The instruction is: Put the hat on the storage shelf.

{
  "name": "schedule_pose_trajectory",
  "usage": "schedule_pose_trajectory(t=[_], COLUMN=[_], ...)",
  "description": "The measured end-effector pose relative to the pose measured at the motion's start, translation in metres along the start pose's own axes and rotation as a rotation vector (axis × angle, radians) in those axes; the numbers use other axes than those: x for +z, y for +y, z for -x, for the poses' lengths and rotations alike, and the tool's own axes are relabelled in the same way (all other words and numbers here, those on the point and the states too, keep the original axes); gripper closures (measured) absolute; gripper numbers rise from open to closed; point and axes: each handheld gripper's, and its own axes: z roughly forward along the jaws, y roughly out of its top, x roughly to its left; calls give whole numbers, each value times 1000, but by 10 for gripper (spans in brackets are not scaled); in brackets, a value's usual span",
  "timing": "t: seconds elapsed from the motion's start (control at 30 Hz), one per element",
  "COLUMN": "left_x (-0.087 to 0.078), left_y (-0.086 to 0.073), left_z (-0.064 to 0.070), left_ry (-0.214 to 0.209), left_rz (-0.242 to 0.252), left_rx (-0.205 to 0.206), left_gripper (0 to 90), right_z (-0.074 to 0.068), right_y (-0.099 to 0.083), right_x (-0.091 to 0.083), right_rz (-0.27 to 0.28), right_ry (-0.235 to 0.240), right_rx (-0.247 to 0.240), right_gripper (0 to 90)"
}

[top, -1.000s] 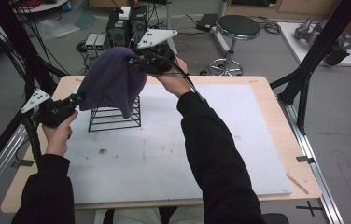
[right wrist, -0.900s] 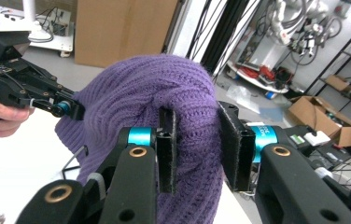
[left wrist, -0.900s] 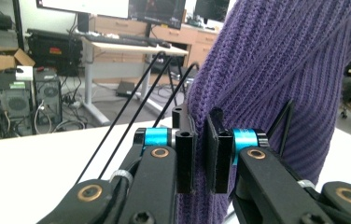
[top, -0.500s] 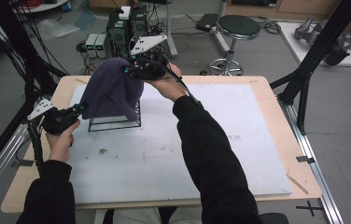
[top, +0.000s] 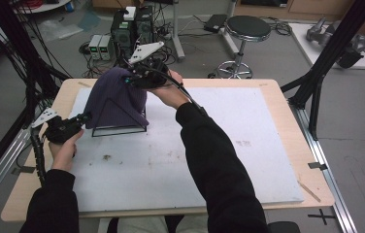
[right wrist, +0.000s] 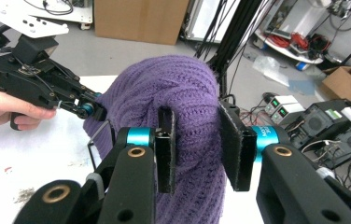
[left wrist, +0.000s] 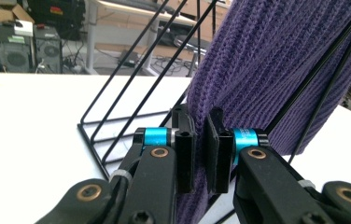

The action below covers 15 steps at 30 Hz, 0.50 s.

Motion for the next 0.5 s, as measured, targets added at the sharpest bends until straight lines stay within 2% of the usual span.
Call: schedule_pose_trajectory(t=[0.3, 0.5], left_x=[1, 2], left_y=[-7, -10], left_z=[-4, -5], left_ry=[14, 19], left_rz=[-38, -60], left_rx=[-46, -49], left_gripper=[832, 830], right_z=[-4, -5], right_y=[-2, -3], right_x=[9, 13], right_rz=[-26, -32], right_ry=[12, 21], right_rx=[6, 6], right_gripper=[681, 678])
